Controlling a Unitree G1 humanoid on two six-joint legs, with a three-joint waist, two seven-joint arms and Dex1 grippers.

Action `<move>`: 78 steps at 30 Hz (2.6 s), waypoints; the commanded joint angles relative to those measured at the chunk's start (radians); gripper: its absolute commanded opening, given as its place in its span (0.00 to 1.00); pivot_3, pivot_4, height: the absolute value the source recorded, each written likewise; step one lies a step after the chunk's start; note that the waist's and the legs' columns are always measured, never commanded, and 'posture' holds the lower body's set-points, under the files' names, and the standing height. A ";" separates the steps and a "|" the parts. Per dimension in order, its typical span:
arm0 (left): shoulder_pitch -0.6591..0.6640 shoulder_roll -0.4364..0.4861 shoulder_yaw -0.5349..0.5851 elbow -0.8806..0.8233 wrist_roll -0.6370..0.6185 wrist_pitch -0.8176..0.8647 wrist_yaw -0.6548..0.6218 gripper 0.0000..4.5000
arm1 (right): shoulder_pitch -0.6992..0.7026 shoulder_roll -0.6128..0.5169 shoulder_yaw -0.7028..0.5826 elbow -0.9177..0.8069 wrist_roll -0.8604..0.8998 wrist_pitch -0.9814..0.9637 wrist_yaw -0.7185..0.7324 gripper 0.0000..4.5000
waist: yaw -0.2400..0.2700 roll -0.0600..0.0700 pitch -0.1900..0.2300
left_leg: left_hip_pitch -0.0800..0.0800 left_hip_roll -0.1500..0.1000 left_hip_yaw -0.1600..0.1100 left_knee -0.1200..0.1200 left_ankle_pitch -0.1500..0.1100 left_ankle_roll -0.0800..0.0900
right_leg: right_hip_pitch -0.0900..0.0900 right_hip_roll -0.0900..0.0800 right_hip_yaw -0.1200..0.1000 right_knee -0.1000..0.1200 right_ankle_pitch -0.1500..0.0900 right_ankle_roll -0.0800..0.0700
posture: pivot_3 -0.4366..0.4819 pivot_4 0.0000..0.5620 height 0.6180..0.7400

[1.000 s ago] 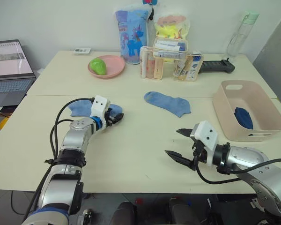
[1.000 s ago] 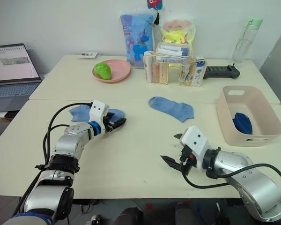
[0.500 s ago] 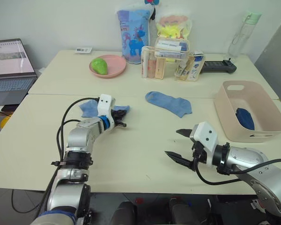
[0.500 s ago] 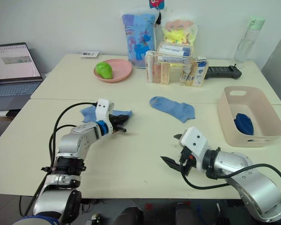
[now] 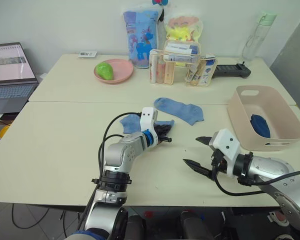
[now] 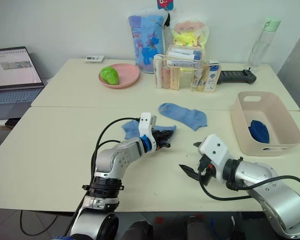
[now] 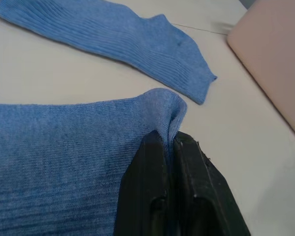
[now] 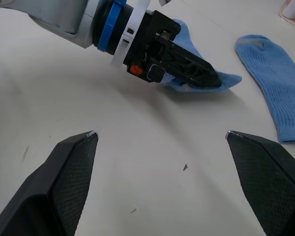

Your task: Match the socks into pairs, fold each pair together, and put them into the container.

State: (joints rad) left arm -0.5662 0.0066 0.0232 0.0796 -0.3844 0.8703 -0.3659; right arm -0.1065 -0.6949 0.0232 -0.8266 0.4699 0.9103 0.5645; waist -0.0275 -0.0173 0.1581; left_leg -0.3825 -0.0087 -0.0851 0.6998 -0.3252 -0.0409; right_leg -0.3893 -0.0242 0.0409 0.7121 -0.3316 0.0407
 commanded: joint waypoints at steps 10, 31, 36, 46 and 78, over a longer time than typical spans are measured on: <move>0.055 0.231 0.136 -0.239 -0.093 -0.062 -0.100 0.94 | -0.015 -0.013 -0.026 -0.038 0.034 -0.002 -0.006 1.00 | -0.002 0.000 0.000 | 0.001 0.001 0.000 -0.001 0.001 -0.002 | 0.000 0.001 0.001 0.000 0.000 0.000 | 0.48 0.27 0.69; 0.055 0.356 0.136 0.087 0.008 -0.104 -0.055 0.99 | -0.114 0.020 0.006 -0.007 0.062 0.010 -0.013 1.00 | 0.002 0.000 0.000 | 0.001 0.000 -0.001 -0.001 0.001 -0.002 | 0.000 0.000 -0.001 -0.001 0.000 0.000 | 0.48 0.27 0.69; 0.012 0.328 0.120 0.159 0.016 -0.137 -0.066 0.80 | -0.120 0.017 0.005 -0.010 0.072 0.018 -0.016 1.00 | 0.007 0.000 0.000 | 0.000 -0.001 -0.001 -0.001 0.001 -0.002 | 0.000 -0.001 -0.001 -0.001 0.000 0.000 | 0.48 0.27 0.69; -0.045 0.313 0.101 0.279 0.057 -0.232 -0.090 0.12 | -0.144 0.017 0.019 -0.006 0.079 0.027 -0.021 1.00 | 0.008 0.000 0.000 | 0.000 -0.001 -0.001 -0.001 0.001 -0.002 | 0.000 -0.001 -0.001 -0.002 0.000 0.000 | 0.48 0.27 0.69; 0.010 0.748 0.176 -0.250 -0.208 0.158 -0.268 0.01 | -0.161 0.034 0.077 0.039 0.067 -0.023 0.005 1.00 | 0.001 -0.002 0.002 | -0.001 0.000 -0.004 -0.002 0.000 0.000 | 0.000 -0.001 -0.003 -0.004 0.000 0.000 | 0.48 0.27 0.69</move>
State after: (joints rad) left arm -0.5577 0.7815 0.2122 -0.1134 -0.5669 1.0084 -0.6578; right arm -0.2614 -0.6616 0.1031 -0.7685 0.5335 0.9008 0.5731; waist -0.0269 -0.0194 0.1601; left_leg -0.3839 -0.0088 -0.0890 0.6979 -0.3255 -0.0407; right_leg -0.3893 -0.0249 0.0384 0.7077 -0.3316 0.0407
